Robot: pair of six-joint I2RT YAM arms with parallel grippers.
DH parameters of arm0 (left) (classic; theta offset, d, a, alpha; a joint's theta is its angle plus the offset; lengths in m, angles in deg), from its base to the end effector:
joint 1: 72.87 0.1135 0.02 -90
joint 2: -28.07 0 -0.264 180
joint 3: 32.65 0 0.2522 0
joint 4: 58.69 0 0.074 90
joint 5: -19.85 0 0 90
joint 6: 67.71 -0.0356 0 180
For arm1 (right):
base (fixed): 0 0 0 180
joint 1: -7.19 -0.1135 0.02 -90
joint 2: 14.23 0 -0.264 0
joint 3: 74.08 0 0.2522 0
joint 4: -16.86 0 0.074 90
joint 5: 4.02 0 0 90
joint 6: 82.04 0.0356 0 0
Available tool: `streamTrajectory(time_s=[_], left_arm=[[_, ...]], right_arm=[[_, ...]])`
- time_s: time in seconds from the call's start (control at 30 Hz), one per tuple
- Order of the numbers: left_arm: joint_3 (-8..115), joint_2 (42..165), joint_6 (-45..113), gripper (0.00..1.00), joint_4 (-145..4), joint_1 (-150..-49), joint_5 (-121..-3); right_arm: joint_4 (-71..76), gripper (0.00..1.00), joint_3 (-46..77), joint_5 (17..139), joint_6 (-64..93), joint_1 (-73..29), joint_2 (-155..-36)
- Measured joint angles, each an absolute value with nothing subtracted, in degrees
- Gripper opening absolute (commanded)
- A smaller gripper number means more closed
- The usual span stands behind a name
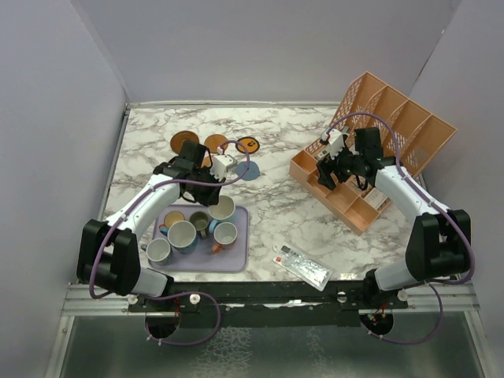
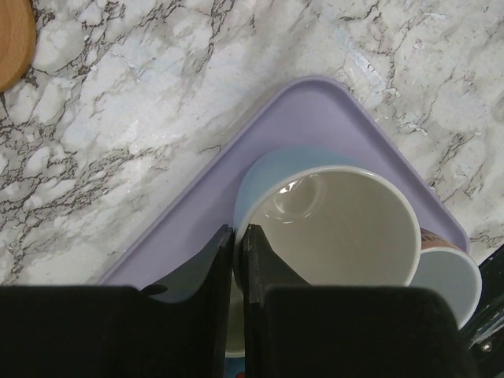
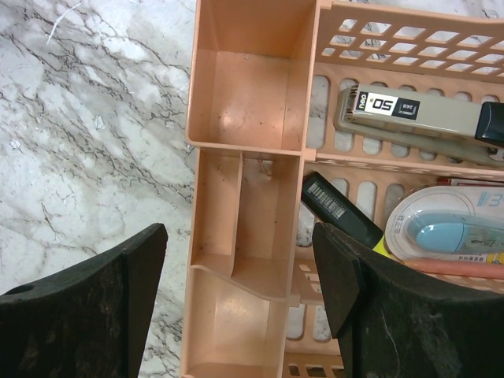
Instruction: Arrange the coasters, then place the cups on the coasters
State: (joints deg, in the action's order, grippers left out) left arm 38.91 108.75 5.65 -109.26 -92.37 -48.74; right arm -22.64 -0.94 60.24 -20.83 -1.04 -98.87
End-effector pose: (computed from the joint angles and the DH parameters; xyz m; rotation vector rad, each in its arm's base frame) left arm 0.2599 -0.1058 0.2415 0.9255 2.4110 -0.5049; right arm 0.3038 0.0596 0.2436 -0.9349 2.1880 0.3833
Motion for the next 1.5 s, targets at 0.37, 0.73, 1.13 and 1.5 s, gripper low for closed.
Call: streamTrajectory(time_s=[0.37, 0.73, 1.13, 1.5], left_arm=[[51.2, 110.4, -1.9, 0.00, -114.3, -92.4, -48.8], [70.1, 122.5, -18.3, 0.00, -121.5, -83.3, -48.8], [100.2, 145.4, -29.5, 0.00, -131.3, -71.3, -41.7], [119.3, 159.8, -34.7, 0.00, -135.3, -67.7, -38.8]], right_arm=[[-22.6, 0.76, -0.9, 60.4, -20.8, -1.0, -98.9], [-22.7, 0.76, -0.9, 60.8, -20.8, -1.0, -98.9], [-22.9, 0.76, -0.9, 61.1, -20.9, -1.0, -98.9], [-22.9, 0.76, -0.9, 61.1, -20.9, -1.0, -98.5]])
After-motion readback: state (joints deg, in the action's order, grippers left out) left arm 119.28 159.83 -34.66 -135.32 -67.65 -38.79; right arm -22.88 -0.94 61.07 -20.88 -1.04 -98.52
